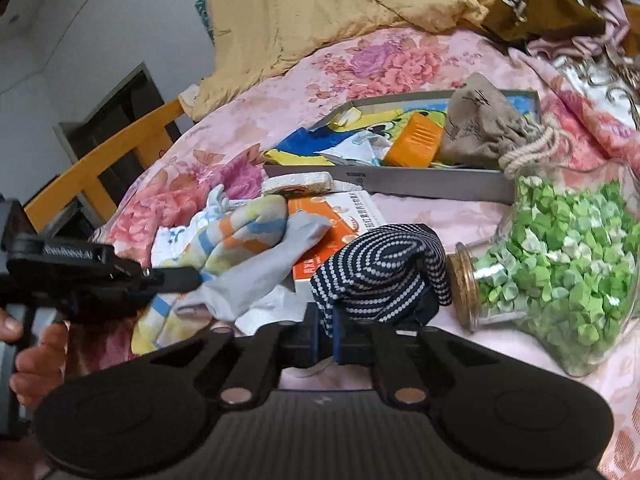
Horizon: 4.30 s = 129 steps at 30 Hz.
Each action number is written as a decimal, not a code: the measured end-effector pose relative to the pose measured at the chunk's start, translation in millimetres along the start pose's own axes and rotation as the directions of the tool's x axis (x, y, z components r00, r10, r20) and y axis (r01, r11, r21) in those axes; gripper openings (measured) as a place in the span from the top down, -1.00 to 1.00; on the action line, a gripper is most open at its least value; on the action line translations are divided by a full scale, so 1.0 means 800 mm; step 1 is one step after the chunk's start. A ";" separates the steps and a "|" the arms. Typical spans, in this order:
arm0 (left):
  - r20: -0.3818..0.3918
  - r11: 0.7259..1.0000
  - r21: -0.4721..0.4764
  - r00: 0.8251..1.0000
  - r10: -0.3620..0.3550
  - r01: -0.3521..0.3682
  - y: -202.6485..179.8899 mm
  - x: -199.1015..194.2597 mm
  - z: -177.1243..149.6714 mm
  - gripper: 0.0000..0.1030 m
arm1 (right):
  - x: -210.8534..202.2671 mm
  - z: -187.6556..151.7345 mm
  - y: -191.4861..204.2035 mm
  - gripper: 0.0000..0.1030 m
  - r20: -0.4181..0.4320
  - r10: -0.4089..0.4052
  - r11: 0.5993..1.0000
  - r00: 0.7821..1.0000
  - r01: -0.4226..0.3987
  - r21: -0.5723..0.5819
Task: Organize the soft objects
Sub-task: 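Close the left tool on the striped towel while the right tool grasps the navy striped sock, then lift and carry the striped towel and navy sock over the painting tray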
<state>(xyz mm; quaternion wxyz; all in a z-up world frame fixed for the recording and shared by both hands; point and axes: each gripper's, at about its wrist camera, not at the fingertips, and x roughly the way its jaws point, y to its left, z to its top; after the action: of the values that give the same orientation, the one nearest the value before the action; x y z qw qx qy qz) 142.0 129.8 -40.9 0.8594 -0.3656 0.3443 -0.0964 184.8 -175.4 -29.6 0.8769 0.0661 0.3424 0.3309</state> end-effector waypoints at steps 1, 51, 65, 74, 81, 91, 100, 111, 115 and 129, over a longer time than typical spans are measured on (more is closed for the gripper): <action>0.005 1.000 0.018 1.000 -0.007 0.007 -0.005 -0.003 -0.002 0.71 | -0.002 -0.001 0.004 0.92 0.005 0.001 1.000 1.000 0.000 -0.020; -0.123 0.964 0.265 0.992 0.039 -0.005 -0.124 -0.055 -0.033 0.67 | -0.205 0.096 0.142 0.94 0.255 -0.029 0.979 0.966 0.079 -0.189; -0.258 0.778 0.577 0.849 0.461 -0.248 -0.127 0.030 -0.091 -0.21 | -0.176 0.116 0.105 0.94 0.218 0.085 0.994 0.972 -0.067 -0.088; -0.225 0.705 0.670 0.841 0.491 -0.233 -0.127 0.040 -0.113 0.69 | -0.169 0.133 0.103 0.94 0.264 0.105 0.990 0.959 -0.075 -0.122; -0.190 0.801 0.548 0.897 0.399 -0.240 -0.145 0.013 -0.091 0.87 | -0.152 0.134 0.088 0.94 0.247 0.083 0.994 0.965 -0.064 -0.084; -0.031 0.879 0.421 0.964 0.262 -0.225 -0.163 -0.028 -0.052 0.87 | -0.132 0.135 0.062 0.94 0.269 0.082 0.996 0.960 -0.068 -0.060; 0.122 0.865 0.429 0.966 0.230 -0.260 -0.187 -0.038 0.006 0.87 | -0.118 0.161 0.050 0.94 0.364 0.068 0.996 0.929 -0.041 -0.082; 0.206 0.876 0.419 0.964 0.165 -0.240 -0.191 0.016 0.105 0.87 | -0.056 0.206 0.010 0.94 0.437 0.015 1.000 0.899 -0.006 -0.023; 0.225 0.888 0.403 0.965 0.137 -0.220 -0.191 0.059 0.140 0.87 | -0.028 0.213 -0.015 0.94 0.428 -0.042 0.999 0.903 0.035 0.024; 0.248 0.943 0.292 0.965 0.089 -0.162 -0.192 0.209 0.192 0.85 | 0.027 0.225 -0.100 0.93 0.381 -0.153 0.972 0.912 0.069 0.225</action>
<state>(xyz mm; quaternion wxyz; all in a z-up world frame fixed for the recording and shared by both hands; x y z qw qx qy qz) 381.4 36.4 55.0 0.9445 -0.2123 0.2454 -0.0506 355.8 -203.8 66.9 0.9337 0.2027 0.1938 0.2228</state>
